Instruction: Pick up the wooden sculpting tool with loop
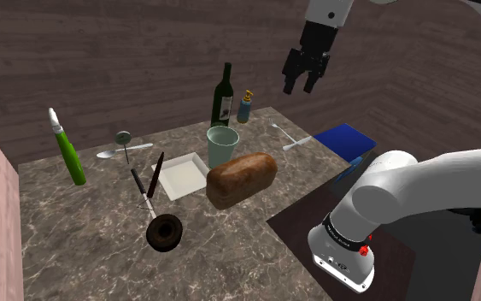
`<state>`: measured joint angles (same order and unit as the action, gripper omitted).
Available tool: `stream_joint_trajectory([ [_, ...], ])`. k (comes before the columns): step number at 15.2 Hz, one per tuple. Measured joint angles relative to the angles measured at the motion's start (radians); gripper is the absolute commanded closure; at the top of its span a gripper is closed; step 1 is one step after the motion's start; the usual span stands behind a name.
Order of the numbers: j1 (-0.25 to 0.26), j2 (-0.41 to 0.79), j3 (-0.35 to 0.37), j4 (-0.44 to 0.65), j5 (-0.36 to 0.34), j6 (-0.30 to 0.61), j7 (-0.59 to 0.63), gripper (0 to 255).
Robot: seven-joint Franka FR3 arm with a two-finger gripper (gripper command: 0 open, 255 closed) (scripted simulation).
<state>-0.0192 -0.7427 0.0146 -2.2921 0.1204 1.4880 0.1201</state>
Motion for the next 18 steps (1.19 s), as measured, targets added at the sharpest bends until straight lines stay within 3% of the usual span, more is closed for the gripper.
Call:
stream_joint_trajectory([
  [7, 0.008, 0.062, 0.108, -0.046, 0.058, 0.111, 0.148, 0],
  [18, 0.007, 0.359, 0.332, -0.024, 0.107, 0.389, 0.475, 0],
])
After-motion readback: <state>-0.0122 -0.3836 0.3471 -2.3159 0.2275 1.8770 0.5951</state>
